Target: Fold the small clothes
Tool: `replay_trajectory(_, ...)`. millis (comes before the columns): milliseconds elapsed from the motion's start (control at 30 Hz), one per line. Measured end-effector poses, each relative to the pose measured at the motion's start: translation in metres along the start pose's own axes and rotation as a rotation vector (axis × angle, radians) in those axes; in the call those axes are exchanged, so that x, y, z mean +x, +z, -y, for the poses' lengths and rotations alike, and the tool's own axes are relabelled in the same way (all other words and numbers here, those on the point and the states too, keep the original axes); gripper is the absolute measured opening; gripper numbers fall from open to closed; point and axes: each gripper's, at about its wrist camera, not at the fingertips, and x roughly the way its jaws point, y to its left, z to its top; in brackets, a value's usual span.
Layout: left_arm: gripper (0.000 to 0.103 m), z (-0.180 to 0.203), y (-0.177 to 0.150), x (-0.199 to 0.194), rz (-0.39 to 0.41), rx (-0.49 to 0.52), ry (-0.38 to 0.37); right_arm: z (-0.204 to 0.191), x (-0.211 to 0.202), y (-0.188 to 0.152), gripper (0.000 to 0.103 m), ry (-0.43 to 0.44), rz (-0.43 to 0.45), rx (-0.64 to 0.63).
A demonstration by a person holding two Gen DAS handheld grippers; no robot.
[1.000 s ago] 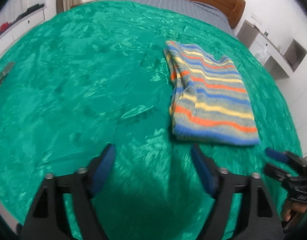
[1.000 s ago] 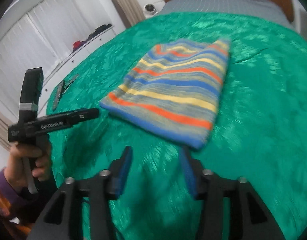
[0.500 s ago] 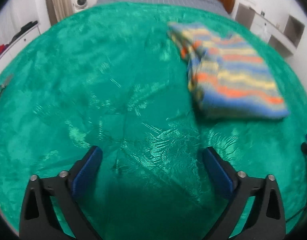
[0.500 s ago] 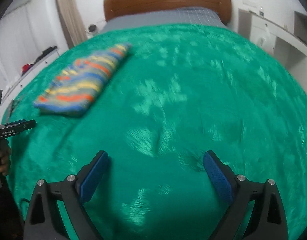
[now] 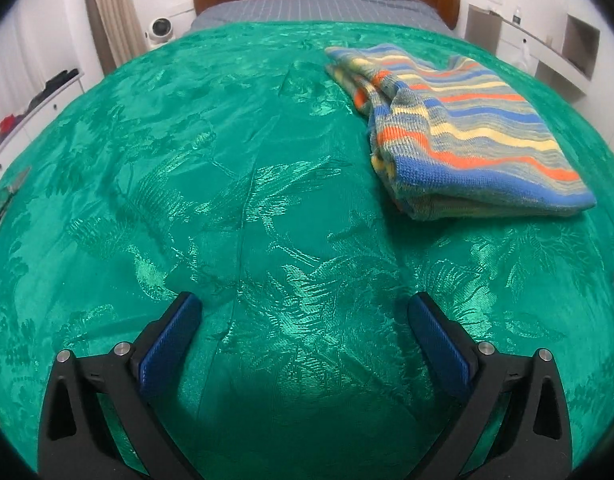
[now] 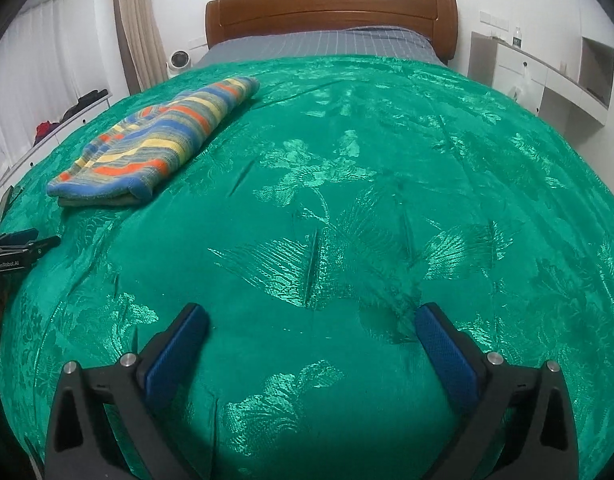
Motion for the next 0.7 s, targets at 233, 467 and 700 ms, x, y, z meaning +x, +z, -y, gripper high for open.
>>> replay_trajectory(233,0.102,0.001,-0.001,0.000,0.007,0.000,0.001,-0.001,0.000,-0.001,0.103,-0.009,-0.003,-0.006)
replay_trajectory(467,0.102,0.000,-0.001,0.000,0.005,0.003,-0.001,-0.001,0.000,-0.001,0.103,-0.011,-0.003,-0.007)
replay_trajectory(700,0.101,-0.052,0.053,-0.030,-0.013,-0.159,-0.319,0.002,-0.003,0.032,0.102,0.071,-0.153,0.025)
